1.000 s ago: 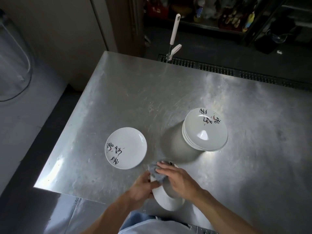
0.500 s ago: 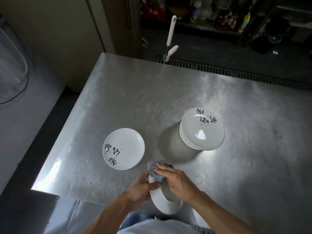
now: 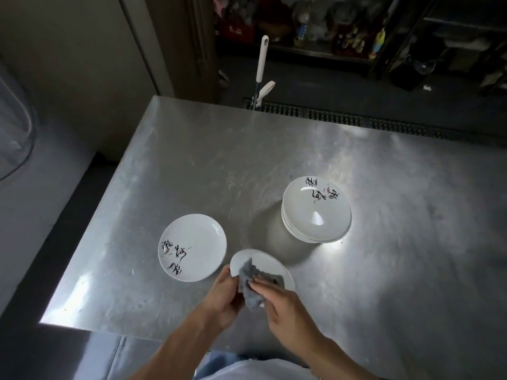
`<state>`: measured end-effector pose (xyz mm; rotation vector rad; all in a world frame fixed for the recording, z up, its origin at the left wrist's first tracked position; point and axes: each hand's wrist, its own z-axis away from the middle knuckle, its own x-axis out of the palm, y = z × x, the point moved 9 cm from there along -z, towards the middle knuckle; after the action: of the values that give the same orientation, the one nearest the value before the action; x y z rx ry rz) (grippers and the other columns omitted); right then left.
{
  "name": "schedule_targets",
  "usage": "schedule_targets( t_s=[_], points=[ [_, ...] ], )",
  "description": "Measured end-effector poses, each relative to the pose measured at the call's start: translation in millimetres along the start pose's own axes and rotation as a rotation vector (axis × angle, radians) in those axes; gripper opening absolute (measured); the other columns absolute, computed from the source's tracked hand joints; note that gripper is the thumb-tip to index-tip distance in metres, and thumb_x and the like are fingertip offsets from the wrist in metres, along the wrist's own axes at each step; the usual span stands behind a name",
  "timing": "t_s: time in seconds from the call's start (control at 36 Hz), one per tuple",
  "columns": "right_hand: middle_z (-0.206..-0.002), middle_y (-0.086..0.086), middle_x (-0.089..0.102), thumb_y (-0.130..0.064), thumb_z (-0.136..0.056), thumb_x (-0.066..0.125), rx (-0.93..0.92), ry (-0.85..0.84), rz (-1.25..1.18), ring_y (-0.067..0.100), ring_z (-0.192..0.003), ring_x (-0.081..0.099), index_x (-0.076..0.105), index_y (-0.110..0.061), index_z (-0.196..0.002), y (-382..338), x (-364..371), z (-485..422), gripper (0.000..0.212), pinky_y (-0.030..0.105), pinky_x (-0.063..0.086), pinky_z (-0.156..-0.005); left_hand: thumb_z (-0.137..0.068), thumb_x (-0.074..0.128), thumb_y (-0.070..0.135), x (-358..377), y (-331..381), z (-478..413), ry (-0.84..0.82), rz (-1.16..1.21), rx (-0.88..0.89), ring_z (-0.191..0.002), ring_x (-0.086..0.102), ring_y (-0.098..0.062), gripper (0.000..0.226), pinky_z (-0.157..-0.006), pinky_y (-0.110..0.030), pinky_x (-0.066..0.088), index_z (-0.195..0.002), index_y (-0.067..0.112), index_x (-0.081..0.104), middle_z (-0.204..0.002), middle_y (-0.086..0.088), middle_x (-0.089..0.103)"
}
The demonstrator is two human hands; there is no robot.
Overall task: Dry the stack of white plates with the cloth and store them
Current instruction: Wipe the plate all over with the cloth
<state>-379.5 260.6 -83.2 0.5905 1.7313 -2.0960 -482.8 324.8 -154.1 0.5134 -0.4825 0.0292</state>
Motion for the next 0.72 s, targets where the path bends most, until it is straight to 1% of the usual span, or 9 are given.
schedule_targets(
  t_s=[0.14, 0.28, 0.36, 0.42, 0.44, 0.5, 0.58, 0.67, 0.72],
  points=[
    [-0.144, -0.003, 0.058, 0.001, -0.093, 0.053, 0.012, 0.013, 0.087, 0.009, -0.132, 0.052, 0.058, -0.014, -0.141, -4.6, -27.2, -37.1, 0.050, 0.025, 0.037, -0.114, -0.096, 0.058, -0.002, 16.7, 3.1, 7.8, -0.065, -0.064, -0.006, -0.099, 0.072, -0.032, 0.032, -0.077, -0.040, 0.061, -0.127, 0.004, 0.059, -0.120, -0.025, 0.070],
    [-0.134, 0.001, 0.065, 0.001, -0.091, 0.053, 0.115, 0.025, 0.171, 0.017, -0.121, 0.062, 0.062, -0.014, -0.136, 8.6, -57.8, -51.3, 0.048, 0.015, 0.041, -0.104, -0.097, 0.059, 0.003, 33.6, 8.0, 14.4, -0.091, -0.072, -0.032, -0.104, 0.071, -0.029, 0.031, -0.080, -0.041, 0.062, -0.128, 0.008, 0.059, -0.125, -0.021, 0.070],
    [-0.112, -0.001, 0.071, -0.007, -0.092, 0.050, 0.142, -0.030, 0.211, 0.014, -0.097, 0.064, 0.065, -0.024, -0.124, 8.8, -62.9, -37.0, 0.039, 0.013, 0.040, -0.081, -0.097, 0.056, -0.001, 41.8, 19.3, 14.5, -0.066, -0.073, -0.028, -0.092, 0.075, -0.025, 0.023, -0.071, -0.034, 0.063, -0.118, 0.004, 0.066, -0.112, -0.019, 0.075],
    [-0.092, -0.011, 0.062, -0.023, -0.093, 0.056, 0.104, -0.013, 0.195, 0.003, -0.080, 0.054, 0.060, -0.032, -0.106, 0.5, -66.8, -25.3, 0.016, 0.016, 0.037, -0.075, -0.097, 0.053, -0.003, 47.7, 26.4, 16.8, -0.054, -0.071, -0.043, -0.081, 0.076, -0.024, 0.021, -0.065, -0.031, 0.062, -0.111, -0.001, 0.068, -0.101, -0.019, 0.075],
    [-0.097, -0.017, 0.060, -0.036, -0.092, 0.060, 0.084, -0.037, 0.179, -0.002, -0.085, 0.053, 0.059, -0.033, -0.108, -3.1, -65.9, -19.9, 0.016, 0.017, 0.039, -0.077, -0.098, 0.052, -0.003, 49.3, 29.1, 17.5, -0.045, -0.075, -0.053, -0.079, 0.074, -0.024, 0.021, -0.063, -0.030, 0.062, -0.113, -0.003, 0.067, -0.098, -0.019, 0.075],
    [-0.123, -0.023, 0.058, -0.056, -0.087, 0.066, 0.083, -0.106, 0.185, -0.006, -0.111, 0.053, 0.057, -0.035, -0.133, -3.2, -63.1, -11.2, 0.052, 0.016, 0.042, -0.096, -0.100, 0.051, -0.002, 52.8, 33.1, 19.7, -0.030, -0.076, -0.076, -0.075, 0.073, -0.022, 0.020, -0.059, -0.029, 0.060, -0.113, -0.004, 0.066, -0.092, -0.017, 0.074],
    [-0.128, -0.008, 0.063, -0.035, -0.083, 0.073, 0.038, -0.002, 0.262, 0.009, -0.114, 0.060, 0.060, -0.025, -0.138, -11.5, -75.5, -7.4, 0.058, 0.020, 0.045, -0.100, -0.101, 0.050, -0.003, 59.3, 34.7, 21.1, -0.026, -0.003, -0.119, -0.071, 0.073, -0.022, 0.015, -0.056, -0.028, 0.060, -0.105, -0.004, 0.065, -0.084, -0.016, 0.075],
    [-0.103, 0.004, 0.073, -0.017, -0.080, 0.069, -0.024, 0.132, 0.283, 0.017, -0.087, 0.066, 0.071, -0.017, -0.121, -21.8, -89.0, -9.9, 0.042, 0.023, 0.052, -0.081, -0.101, 0.051, -0.004, 67.1, 37.3, 19.8, -0.032, 0.048, -0.130, -0.086, 0.072, -0.027, 0.019, -0.066, -0.030, 0.064, -0.092, -0.008, 0.068, -0.091, -0.019, 0.072],
    [-0.080, 0.001, 0.071, -0.015, -0.077, 0.073, -0.018, 0.255, 0.251, 0.014, -0.067, 0.058, 0.074, -0.019, -0.096, -22.9, -105.3, -13.2, 0.019, 0.022, 0.047, -0.064, -0.101, 0.057, 0.004, 71.7, 39.9, 21.2, -0.042, 0.063, -0.133, -0.099, 0.072, -0.035, 0.016, -0.076, -0.035, 0.064, -0.093, -0.009, 0.063, -0.104, -0.022, 0.065]
  ],
)
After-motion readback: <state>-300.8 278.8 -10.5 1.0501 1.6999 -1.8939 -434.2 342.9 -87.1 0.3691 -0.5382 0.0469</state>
